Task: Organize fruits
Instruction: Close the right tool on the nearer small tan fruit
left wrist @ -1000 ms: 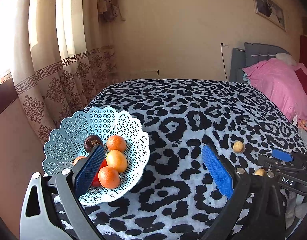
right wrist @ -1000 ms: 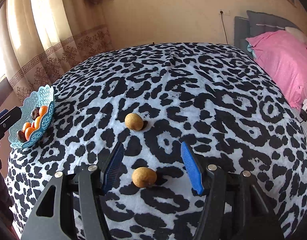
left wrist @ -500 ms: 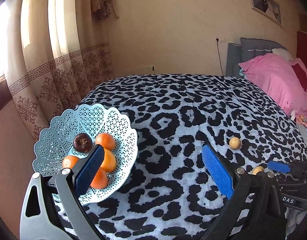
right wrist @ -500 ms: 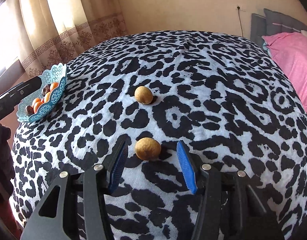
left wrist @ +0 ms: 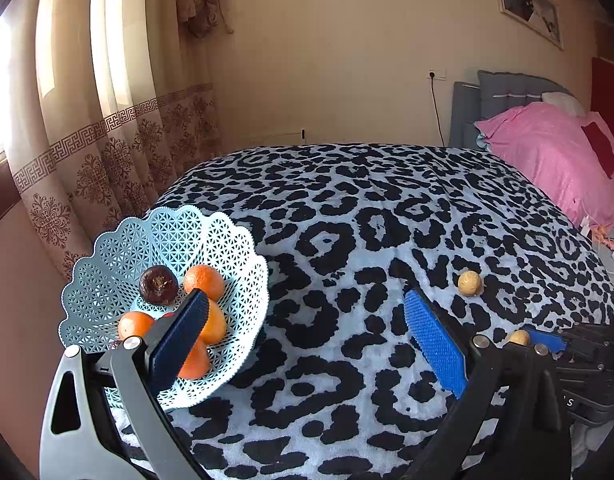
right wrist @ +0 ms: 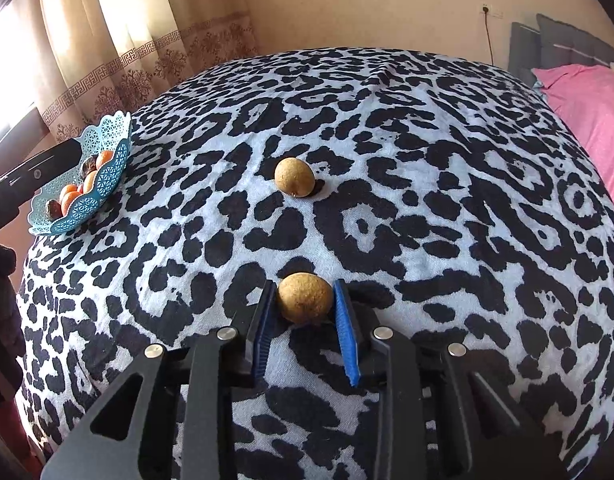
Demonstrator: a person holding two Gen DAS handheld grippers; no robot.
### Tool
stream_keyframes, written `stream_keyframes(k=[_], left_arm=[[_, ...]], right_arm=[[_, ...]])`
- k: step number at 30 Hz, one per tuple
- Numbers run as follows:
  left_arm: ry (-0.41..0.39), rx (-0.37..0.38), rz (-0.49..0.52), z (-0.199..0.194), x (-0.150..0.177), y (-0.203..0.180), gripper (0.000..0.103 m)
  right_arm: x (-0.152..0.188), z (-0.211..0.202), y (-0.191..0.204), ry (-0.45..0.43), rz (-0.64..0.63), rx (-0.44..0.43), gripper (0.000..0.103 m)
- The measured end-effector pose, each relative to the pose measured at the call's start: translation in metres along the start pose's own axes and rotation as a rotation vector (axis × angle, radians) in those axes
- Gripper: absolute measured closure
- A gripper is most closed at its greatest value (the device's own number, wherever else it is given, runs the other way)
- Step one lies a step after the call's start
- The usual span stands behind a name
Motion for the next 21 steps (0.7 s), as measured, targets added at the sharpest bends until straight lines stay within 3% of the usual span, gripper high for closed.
stream_keyframes(k=[9, 21], left_arm=[[0.025, 0.038, 0.056, 0.012, -0.004, -0.026, 0.003], [0.093, 0.178, 0.154, 0.052, -0.009, -0.094, 0.003]], right_arm=[[-0.005, -0.020, -0.015, -0.060, 0.047, 0.004, 0.074], [-0.010, -0.030, -0.046, -0.106, 0.118, 0.056, 0.074]])
Point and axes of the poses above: each gripper's, at about its wrist camera, not at the fingertips, and z roughly the way its jaws point, y to its left, x to its underside, the point moved 2 cm from there along z, roughly the way its jaws point, and after that the axes turned 4 degrees about z, right-handed, at the moved point
